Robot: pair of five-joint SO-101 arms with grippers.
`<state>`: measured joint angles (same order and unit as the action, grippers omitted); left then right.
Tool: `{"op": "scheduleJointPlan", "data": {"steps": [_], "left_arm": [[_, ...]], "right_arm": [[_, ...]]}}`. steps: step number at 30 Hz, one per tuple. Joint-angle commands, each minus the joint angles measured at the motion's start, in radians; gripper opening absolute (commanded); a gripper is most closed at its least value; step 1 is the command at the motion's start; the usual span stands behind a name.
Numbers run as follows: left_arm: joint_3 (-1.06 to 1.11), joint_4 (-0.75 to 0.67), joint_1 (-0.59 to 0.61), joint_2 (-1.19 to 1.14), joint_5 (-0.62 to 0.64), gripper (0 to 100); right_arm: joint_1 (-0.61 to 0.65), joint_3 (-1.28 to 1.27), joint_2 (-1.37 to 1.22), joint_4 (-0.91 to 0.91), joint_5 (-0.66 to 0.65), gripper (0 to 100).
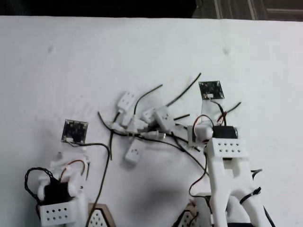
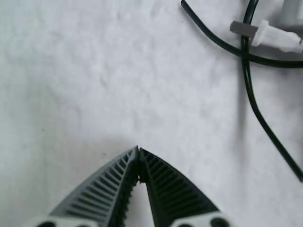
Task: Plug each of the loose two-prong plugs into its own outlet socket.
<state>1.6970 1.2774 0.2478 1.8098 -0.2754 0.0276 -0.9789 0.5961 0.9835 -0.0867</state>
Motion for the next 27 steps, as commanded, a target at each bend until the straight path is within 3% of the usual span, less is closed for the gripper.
{"op": "scheduleJointPlan", "data": {"steps": [1,6,14,27], "left_arm": [[-0.005,0.003,0.007,0.002,-0.008,2],[-0.005,0.003,0.007,0.002,-0.008,2],[-0.005,0.003,0.007,0.002,-0.008,2],[-0.005,0.003,0.007,0.002,-0.008,2]], "right_arm": [[-0.002,0.017,-0.088,0.002,0.043,16.6],[-0.010,0.121,-0.280,0.007,0.141,20.3],[-0.002,0.284,-0.533,0.008,0.161,20.8],[0.119,0.358,-0.618,0.008,0.170,20.8]]}}
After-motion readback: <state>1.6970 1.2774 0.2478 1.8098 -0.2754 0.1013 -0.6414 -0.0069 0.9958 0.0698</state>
